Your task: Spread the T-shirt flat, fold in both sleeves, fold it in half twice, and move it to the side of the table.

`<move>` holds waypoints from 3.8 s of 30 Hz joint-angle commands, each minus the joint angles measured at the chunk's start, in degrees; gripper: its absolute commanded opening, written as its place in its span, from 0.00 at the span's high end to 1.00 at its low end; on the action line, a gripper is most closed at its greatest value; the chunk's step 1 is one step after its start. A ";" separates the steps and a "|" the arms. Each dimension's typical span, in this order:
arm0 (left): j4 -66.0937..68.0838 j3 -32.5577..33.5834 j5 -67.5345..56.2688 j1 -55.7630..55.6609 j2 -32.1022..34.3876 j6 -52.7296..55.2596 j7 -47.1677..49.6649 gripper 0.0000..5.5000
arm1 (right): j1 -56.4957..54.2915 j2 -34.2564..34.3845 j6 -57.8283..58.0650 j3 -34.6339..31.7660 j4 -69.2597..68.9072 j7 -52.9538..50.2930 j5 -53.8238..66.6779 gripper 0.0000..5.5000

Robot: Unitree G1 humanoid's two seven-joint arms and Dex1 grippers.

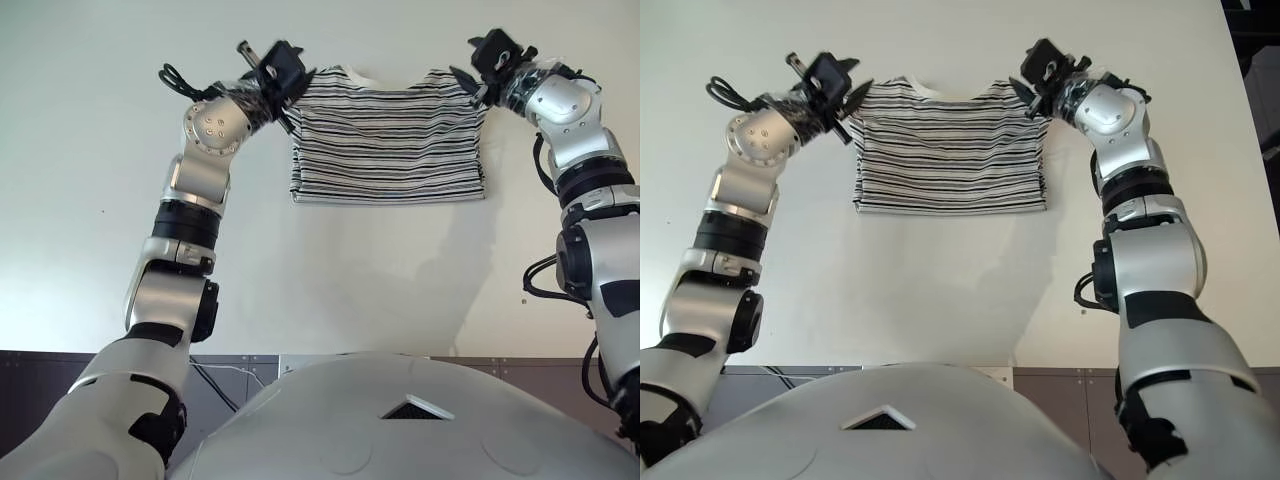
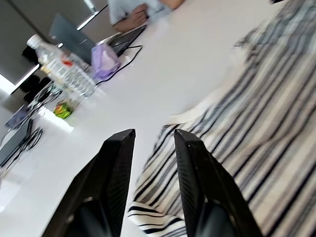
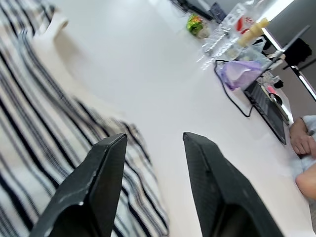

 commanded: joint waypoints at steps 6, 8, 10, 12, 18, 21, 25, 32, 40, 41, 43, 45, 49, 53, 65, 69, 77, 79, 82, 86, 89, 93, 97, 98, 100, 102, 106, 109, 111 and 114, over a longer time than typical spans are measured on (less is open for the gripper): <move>-10.64 -13.16 15.65 12.94 9.28 -4.76 -5.36 0.74 | 2.82 -11.52 -18.71 17.28 -0.28 11.11 -15.51 0.62; -6.38 -13.53 17.57 12.25 10.37 -5.94 -4.35 0.74 | 3.79 -12.29 -20.17 16.68 -2.22 21.25 -11.06 0.62; -1.47 -12.18 17.93 10.55 12.59 -7.91 -3.20 0.74 | 7.82 -13.13 -15.83 15.83 -11.45 37.43 -0.99 0.62; 1.36 -10.61 17.42 8.71 15.14 -10.38 -2.93 0.74 | 12.59 -14.16 -7.64 15.86 -23.76 47.79 7.74 0.62; 15.51 -10.72 18.05 -0.10 15.12 -15.38 -0.64 0.74 | 18.72 -12.64 29.63 15.40 -57.48 58.54 26.86 0.62; 28.36 -12.72 21.87 -6.36 12.56 -19.11 6.88 0.74 | 17.35 -7.01 37.16 12.95 -60.60 52.53 28.32 0.62; 33.03 -13.40 21.71 -8.54 12.57 -28.90 10.17 0.74 | 18.63 -7.08 35.99 10.21 -62.56 46.63 26.00 0.62; 11.01 -6.29 11.67 0.69 21.12 -38.51 6.39 0.74 | 28.28 -14.66 25.44 -1.09 -69.14 37.59 25.37 0.62; -19.26 2.23 3.29 26.75 31.20 -29.20 0.33 0.74 | 46.11 -23.49 22.06 -11.93 -80.77 35.02 27.85 0.62; -22.39 3.28 3.16 30.74 32.55 -28.99 -0.08 0.74 | 48.20 -24.57 20.15 -12.89 -81.11 34.88 27.25 0.62; -26.33 5.94 3.49 37.94 34.16 -28.22 -0.01 0.74 | 51.09 -25.97 16.95 -14.23 -80.65 34.15 25.93 0.62; -29.29 8.68 4.01 44.70 34.92 -27.79 0.49 0.68 | 53.36 -26.59 14.64 -15.10 -80.32 32.94 24.57 0.62; -30.05 12.38 6.80 51.40 33.79 -30.03 2.90 0.57 | 57.11 -26.34 13.47 -15.77 -81.70 30.09 23.07 0.62; -27.79 12.00 11.37 51.84 32.86 -32.63 4.48 0.54 | 57.19 -26.06 12.35 -15.36 -80.63 28.19 21.78 0.62; -17.79 3.97 23.85 42.27 27.04 -35.54 9.99 0.54 | 50.87 -25.10 11.44 -11.11 -78.35 27.42 21.00 0.62; -17.83 3.22 23.10 42.09 27.47 -36.98 10.95 0.54 | 50.16 -25.06 10.62 -10.34 -77.22 27.06 20.50 0.62; -16.47 1.08 23.03 40.00 27.67 -38.34 10.67 0.67 | 48.78 -24.18 8.99 -8.37 -75.51 26.03 18.93 0.62; -15.42 0.59 23.28 39.20 27.68 -38.38 10.67 0.73 | 48.60 -24.07 8.80 -8.17 -75.43 25.89 18.74 0.62; -13.89 0.00 23.32 38.02 27.56 -38.39 10.62 0.82 | 48.21 -23.93 8.50 -7.84 -75.29 25.76 18.51 0.62; -13.27 -0.42 21.46 37.08 27.58 -38.12 9.55 0.92 | 48.47 -23.86 7.15 -7.70 -75.90 25.57 18.59 0.62; -13.96 -0.54 19.72 37.39 28.23 -38.57 8.50 0.95 | 50.38 -24.86 2.25 -6.88 -77.06 25.70 17.43 0.62; -15.00 -0.32 17.20 37.36 29.36 -39.15 6.67 0.96 | 54.87 -26.43 -6.94 -4.30 -76.53 24.51 11.49 0.58; -15.65 -0.34 15.60 37.52 30.16 -39.73 5.16 0.96 | 55.77 -23.03 -9.37 -2.17 -75.75 19.98 7.03 0.45; -15.68 -0.38 15.36 37.51 30.31 -39.92 4.79 0.96 | 55.45 -22.28 -9.49 -1.51 -75.39 19.04 5.80 0.44; -15.51 -0.57 15.23 37.31 30.42 -40.34 4.16 0.96 | 54.14 -20.64 -10.26 0.61 -73.62 17.52 2.62 0.44; -15.30 -0.85 15.17 36.71 30.29 -40.56 3.64 0.96 | 52.55 -19.55 -11.22 2.32 -71.36 16.08 -0.37 0.44; -15.15 -1.36 15.12 35.72 29.69 -40.65 2.96 0.96 | 49.18 -19.00 -14.02 4.93 -66.14 12.30 -6.79 0.44; -15.17 -1.83 15.07 35.25 29.32 -40.83 2.59 0.96 | 47.49 -18.54 -16.20 7.54 -63.32 10.00 -9.72 0.44; -15.24 -2.00 14.95 34.98 29.30 -40.93 2.39 0.96 | 46.76 -18.25 -17.27 9.11 -62.38 8.91 -10.77 0.44; -15.17 -2.21 14.87 34.54 29.38 -41.06 2.32 0.96 | 45.71 -18.06 -18.10 11.09 -61.50 8.16 -11.17 0.44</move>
